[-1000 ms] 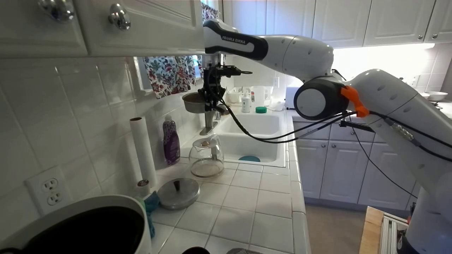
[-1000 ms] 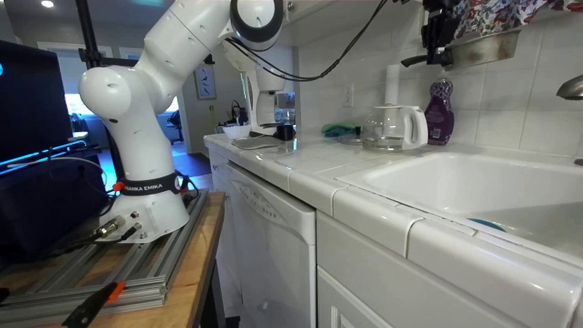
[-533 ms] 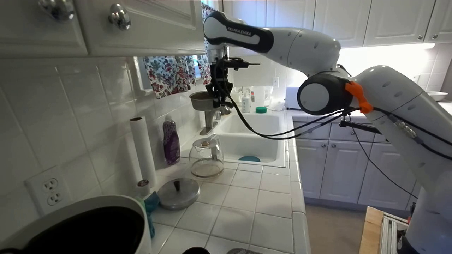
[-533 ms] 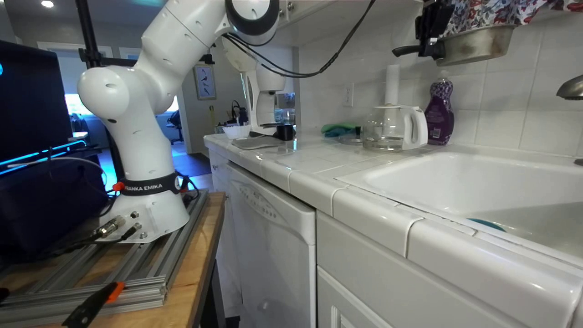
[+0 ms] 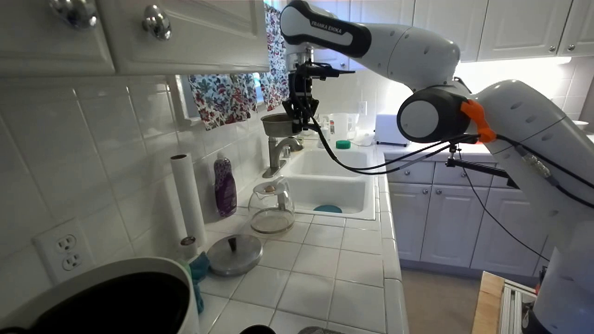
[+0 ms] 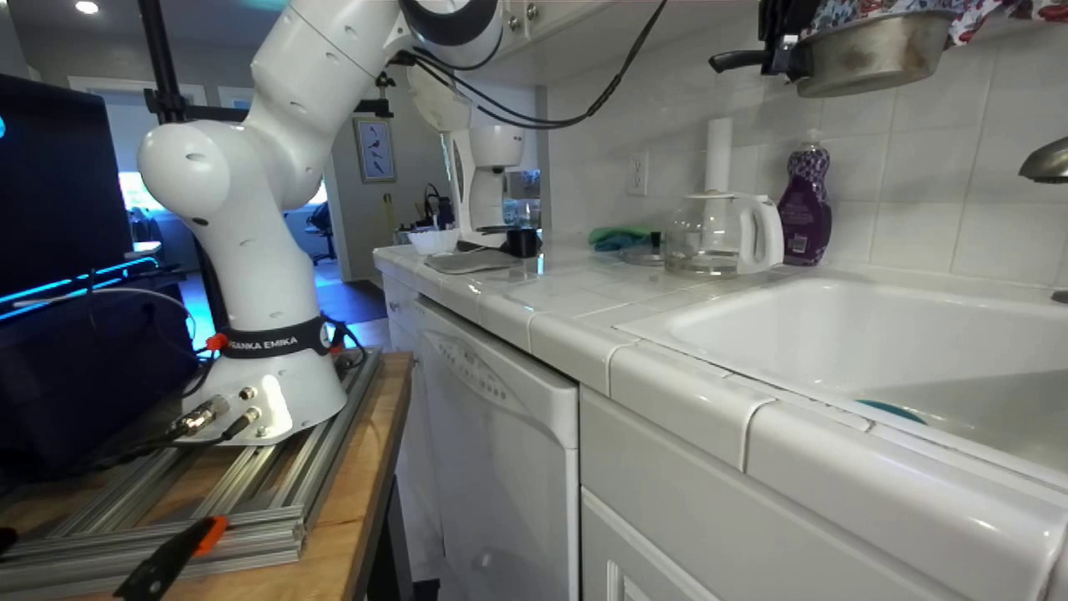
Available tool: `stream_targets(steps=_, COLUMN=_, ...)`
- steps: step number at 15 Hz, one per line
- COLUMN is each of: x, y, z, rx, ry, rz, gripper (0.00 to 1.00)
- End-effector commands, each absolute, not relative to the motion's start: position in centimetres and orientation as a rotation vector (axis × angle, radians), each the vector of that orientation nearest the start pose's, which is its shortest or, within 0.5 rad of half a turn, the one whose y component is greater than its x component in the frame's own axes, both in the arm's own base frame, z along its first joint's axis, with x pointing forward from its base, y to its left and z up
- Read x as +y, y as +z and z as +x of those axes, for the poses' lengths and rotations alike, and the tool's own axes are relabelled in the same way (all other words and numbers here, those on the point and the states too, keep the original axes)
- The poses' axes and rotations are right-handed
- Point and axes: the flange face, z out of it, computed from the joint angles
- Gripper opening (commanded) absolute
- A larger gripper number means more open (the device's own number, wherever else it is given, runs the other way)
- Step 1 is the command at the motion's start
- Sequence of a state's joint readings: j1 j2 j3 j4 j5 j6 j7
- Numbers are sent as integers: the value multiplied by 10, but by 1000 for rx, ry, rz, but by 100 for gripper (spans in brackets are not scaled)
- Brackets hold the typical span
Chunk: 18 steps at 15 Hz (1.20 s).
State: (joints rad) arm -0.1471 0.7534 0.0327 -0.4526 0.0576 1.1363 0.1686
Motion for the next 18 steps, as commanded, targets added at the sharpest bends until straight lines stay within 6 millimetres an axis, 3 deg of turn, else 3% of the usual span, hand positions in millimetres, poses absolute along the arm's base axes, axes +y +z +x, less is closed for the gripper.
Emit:
stream_targets(steps=1, x=-78, y=621, z=670, rx=411, ry=141, rz=-3012, gripper=6)
stream_targets(steps=3, x=-69, y=624, z=672, rx=399, ry=114, rz=-3021, gripper=6)
stream_targets(steps=4, x=-79, y=614, z=676, rx=403, ry=123, rz=-3036, gripper=23)
stream_targets(steps=8, x=-71, y=614, z=677, rx=384, ry=124, rz=-3039, gripper=23)
stream_targets(steps=9, x=-71, y=614, z=677, rx=385, ry=124, rz=-3039, gripper=6)
stream_targets(steps=14, x=-77, y=618, z=655, rx=422, ry=299, rz=-3087, gripper=6)
stream_targets(steps=18, x=-85, y=637, z=625, rx=368, ry=440, rz=-3087, gripper=6)
